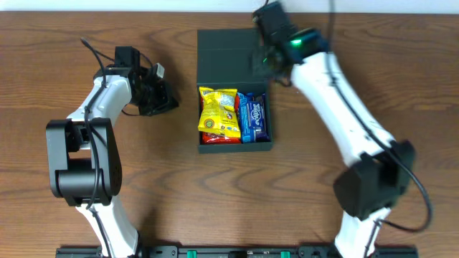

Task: Pack container
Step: 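Release the tin and raise both grippers to the box lid's back edge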

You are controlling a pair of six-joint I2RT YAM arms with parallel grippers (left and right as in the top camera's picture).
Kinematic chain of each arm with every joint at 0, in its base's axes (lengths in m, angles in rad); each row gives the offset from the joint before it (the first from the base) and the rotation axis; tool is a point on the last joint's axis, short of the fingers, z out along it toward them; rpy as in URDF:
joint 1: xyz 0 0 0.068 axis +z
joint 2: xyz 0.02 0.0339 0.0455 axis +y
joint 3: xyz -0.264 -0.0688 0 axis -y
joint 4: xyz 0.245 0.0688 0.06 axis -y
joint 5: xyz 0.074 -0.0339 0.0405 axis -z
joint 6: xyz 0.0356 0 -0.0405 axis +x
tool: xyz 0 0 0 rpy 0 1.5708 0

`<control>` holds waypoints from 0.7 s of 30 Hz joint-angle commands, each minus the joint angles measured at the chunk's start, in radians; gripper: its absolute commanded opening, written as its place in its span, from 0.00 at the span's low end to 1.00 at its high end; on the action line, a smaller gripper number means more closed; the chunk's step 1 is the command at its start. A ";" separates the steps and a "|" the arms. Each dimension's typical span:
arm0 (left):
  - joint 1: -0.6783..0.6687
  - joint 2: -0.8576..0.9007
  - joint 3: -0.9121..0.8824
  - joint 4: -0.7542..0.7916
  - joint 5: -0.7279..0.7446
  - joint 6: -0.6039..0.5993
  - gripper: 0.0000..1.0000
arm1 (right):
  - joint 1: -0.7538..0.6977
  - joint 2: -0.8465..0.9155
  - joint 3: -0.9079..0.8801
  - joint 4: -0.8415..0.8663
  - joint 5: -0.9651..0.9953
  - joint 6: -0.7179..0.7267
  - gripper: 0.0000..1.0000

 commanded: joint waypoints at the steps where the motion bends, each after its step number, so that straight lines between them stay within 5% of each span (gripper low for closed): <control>1: 0.004 0.013 0.005 0.041 0.116 -0.014 0.06 | -0.106 -0.003 -0.002 0.014 -0.041 -0.060 0.01; 12: -0.011 0.014 0.011 0.291 0.102 -0.342 0.06 | -0.336 0.256 -0.031 0.134 -0.579 -0.093 0.01; 21: -0.030 0.014 0.011 0.301 0.078 -0.434 0.06 | -0.337 0.453 -0.031 0.229 -0.804 -0.094 0.01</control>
